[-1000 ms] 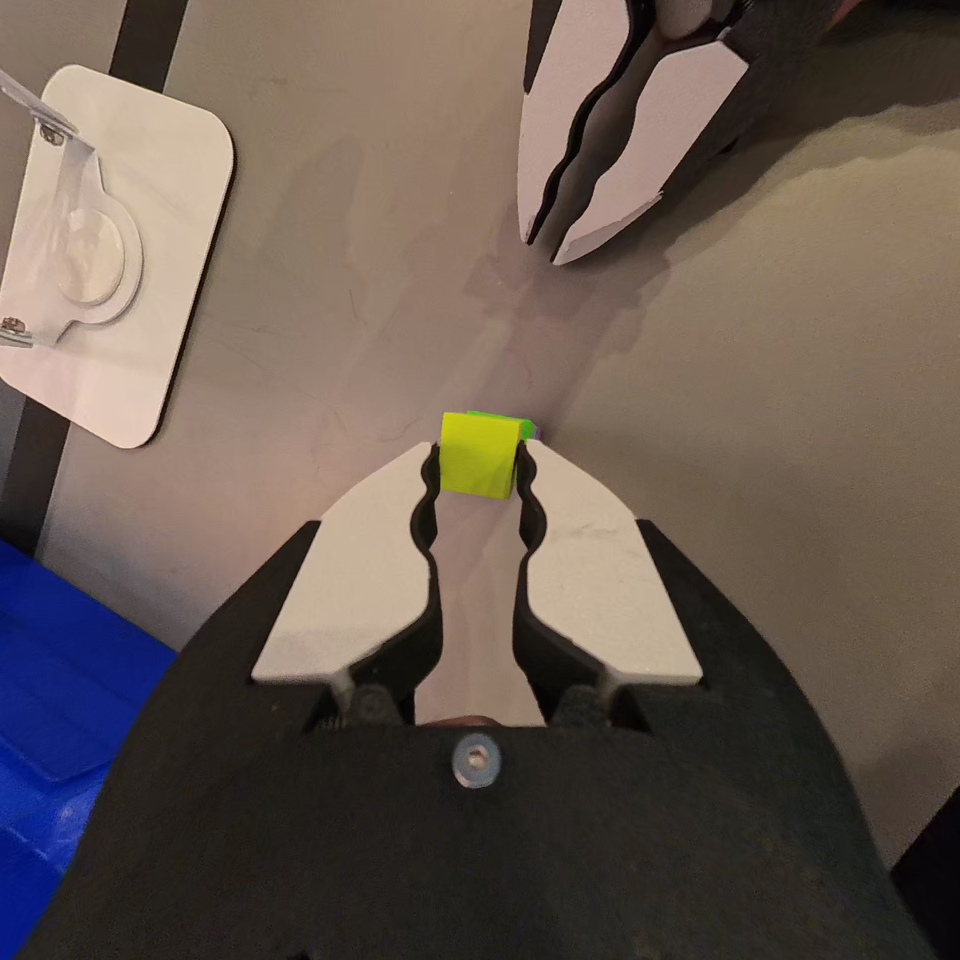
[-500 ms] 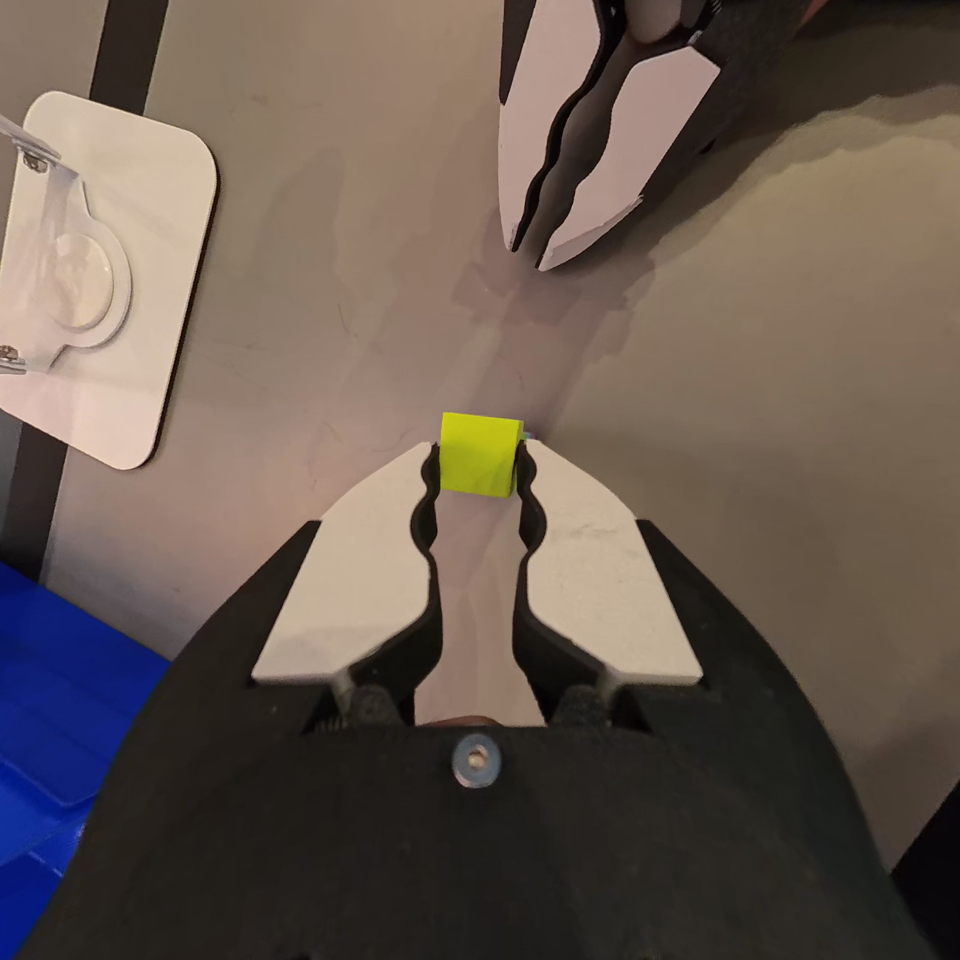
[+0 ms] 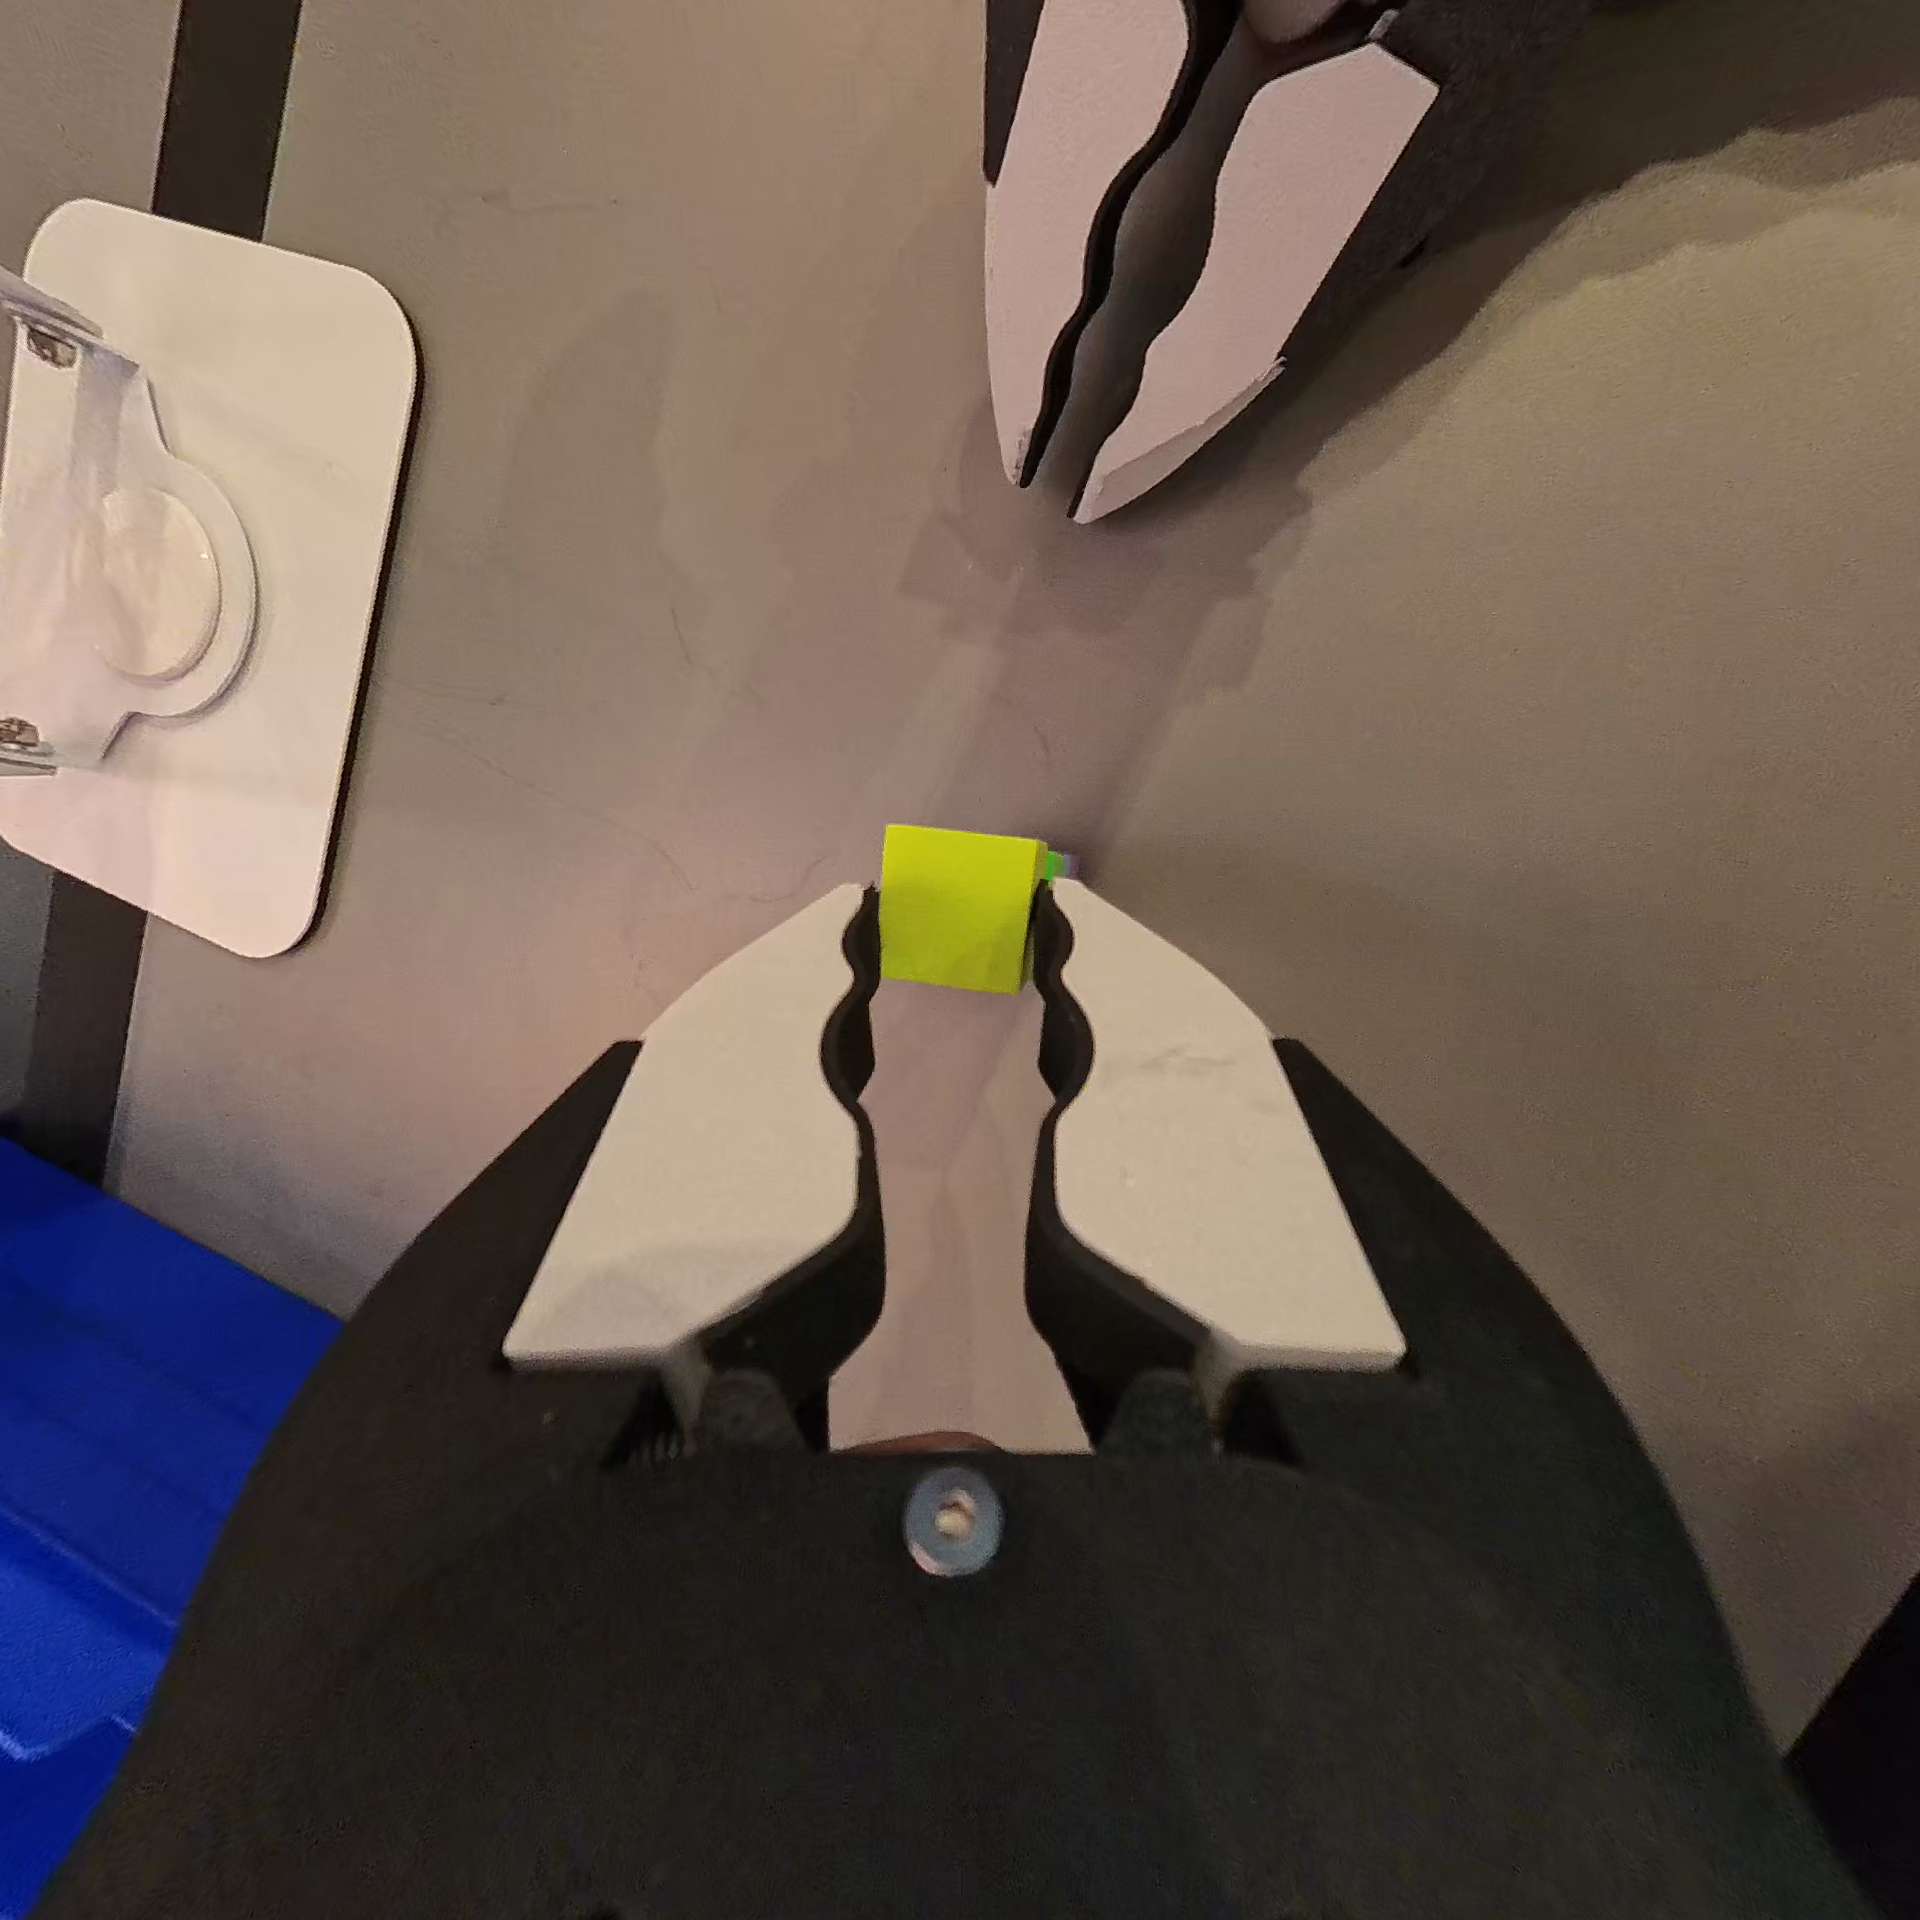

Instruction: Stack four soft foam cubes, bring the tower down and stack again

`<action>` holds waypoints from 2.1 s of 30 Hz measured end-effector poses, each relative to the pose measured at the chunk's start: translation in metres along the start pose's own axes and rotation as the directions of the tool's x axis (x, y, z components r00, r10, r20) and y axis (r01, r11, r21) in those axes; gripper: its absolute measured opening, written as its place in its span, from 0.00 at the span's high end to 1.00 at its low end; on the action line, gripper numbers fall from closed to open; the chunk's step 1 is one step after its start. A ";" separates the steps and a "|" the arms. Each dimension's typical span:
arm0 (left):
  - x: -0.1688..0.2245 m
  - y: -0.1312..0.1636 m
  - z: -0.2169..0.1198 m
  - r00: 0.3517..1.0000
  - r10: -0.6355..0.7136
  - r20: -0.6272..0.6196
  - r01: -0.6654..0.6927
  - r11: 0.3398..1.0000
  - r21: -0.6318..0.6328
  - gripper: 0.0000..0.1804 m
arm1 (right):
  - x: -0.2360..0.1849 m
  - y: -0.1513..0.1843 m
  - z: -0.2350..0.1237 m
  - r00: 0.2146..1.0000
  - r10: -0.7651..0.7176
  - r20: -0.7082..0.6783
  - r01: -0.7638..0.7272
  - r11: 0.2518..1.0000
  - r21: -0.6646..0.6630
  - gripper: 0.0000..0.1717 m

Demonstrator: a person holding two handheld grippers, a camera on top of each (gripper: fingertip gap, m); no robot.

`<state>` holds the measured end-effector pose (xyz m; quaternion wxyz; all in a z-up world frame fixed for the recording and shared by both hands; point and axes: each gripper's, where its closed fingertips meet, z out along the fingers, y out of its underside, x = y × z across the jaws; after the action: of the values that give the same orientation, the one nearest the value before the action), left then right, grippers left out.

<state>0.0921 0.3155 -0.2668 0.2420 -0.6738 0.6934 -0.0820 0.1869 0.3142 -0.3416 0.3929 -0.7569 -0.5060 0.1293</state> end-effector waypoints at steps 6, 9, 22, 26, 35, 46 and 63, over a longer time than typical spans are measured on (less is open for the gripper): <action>-0.001 0.001 -0.001 1.000 0.015 -0.013 -0.015 1.000 -0.001 0.85 | 0.000 0.000 0.000 1.000 0.000 0.000 0.000 1.000 0.000 0.93; -0.002 0.001 0.000 1.000 0.017 -0.019 -0.017 1.000 0.004 0.85 | 0.000 0.000 0.000 1.000 0.000 0.000 0.000 1.000 0.000 0.93; 0.001 -0.001 -0.002 0.998 0.048 -0.041 -0.047 0.999 0.023 0.85 | 0.000 0.000 0.000 1.000 0.000 0.002 0.000 1.000 0.000 0.93; 0.001 0.001 -0.001 0.997 0.064 -0.037 -0.064 0.998 0.010 0.85 | 0.000 0.000 0.000 1.000 0.000 0.002 0.000 1.000 0.000 0.93; 0.003 0.002 -0.001 0.995 0.086 -0.047 -0.086 0.996 0.009 0.85 | 0.000 0.000 0.000 1.000 0.000 0.003 0.000 1.000 0.000 0.93; 0.002 0.002 0.000 0.994 0.083 -0.073 -0.083 0.997 0.011 0.84 | -0.001 0.000 0.000 1.000 -0.001 0.002 0.001 1.000 0.000 0.93; -0.011 0.014 -0.011 1.000 0.012 -0.021 -0.011 0.999 0.043 0.70 | -0.001 0.000 0.000 1.000 -0.004 0.002 0.004 1.000 0.001 0.93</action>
<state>0.0744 0.3252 -0.2610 0.2493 -0.6635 0.6979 -0.1027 0.1864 0.3135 -0.3423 0.3930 -0.7556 -0.5078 0.1295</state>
